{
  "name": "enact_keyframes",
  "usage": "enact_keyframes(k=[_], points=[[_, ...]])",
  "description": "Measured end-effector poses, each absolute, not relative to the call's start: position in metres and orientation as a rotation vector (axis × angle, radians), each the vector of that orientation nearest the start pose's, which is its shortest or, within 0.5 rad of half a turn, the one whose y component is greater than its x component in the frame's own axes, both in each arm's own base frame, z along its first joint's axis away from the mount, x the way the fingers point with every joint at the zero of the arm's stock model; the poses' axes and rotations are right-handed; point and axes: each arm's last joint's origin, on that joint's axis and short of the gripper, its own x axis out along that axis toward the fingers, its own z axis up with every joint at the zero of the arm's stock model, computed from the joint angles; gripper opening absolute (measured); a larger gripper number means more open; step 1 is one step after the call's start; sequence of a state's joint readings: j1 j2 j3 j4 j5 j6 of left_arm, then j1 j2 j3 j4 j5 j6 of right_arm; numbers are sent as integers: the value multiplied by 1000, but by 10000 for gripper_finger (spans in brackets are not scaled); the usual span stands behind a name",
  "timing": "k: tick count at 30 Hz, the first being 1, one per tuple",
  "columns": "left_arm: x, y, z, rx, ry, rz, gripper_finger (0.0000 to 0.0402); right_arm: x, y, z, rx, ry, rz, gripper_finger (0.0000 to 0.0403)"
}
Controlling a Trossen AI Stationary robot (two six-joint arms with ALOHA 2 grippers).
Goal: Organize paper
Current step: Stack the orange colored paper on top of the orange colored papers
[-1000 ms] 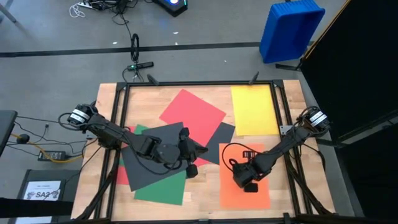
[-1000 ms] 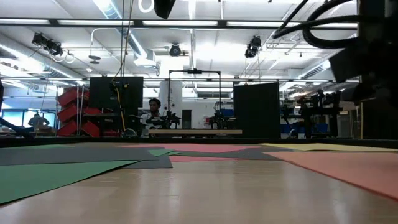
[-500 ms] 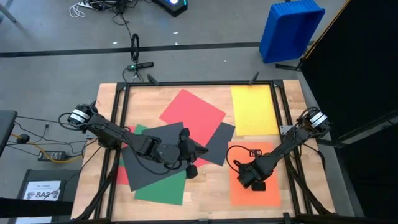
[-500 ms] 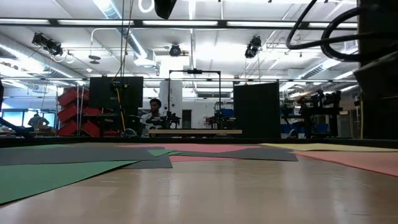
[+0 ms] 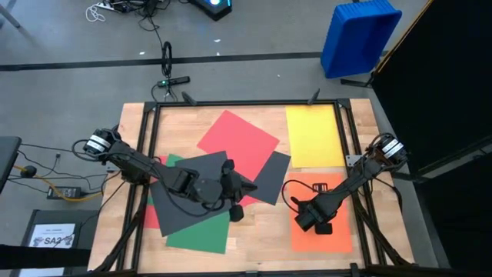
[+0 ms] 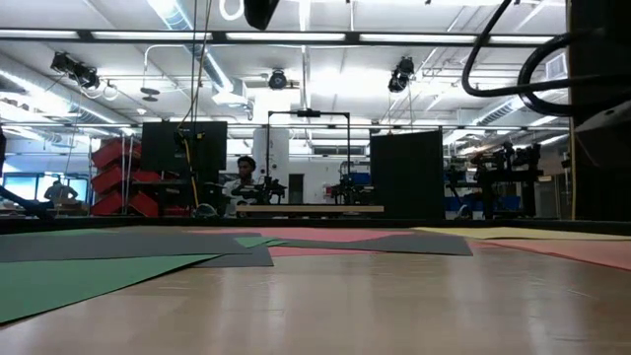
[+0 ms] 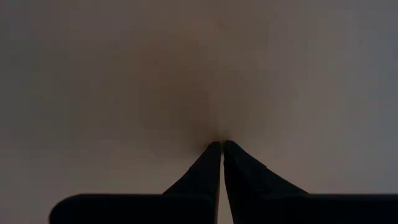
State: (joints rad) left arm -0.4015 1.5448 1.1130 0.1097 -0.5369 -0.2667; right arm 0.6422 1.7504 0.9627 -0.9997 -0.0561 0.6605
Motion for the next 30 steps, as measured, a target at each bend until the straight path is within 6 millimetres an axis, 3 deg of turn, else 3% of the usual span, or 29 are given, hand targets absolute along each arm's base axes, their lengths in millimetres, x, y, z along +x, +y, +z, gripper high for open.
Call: enact_keyframes(k=[16,25,30], points=[[326,-125,290,-125,267,166,0,204,155,140,-37,1820,-145,0],[326,-125,290,-125,267,166,0,190,159,164,38,1771,-187,0],[326,-125,290,-125,267,166,0,184,173,183,121,1591,-103,0]])
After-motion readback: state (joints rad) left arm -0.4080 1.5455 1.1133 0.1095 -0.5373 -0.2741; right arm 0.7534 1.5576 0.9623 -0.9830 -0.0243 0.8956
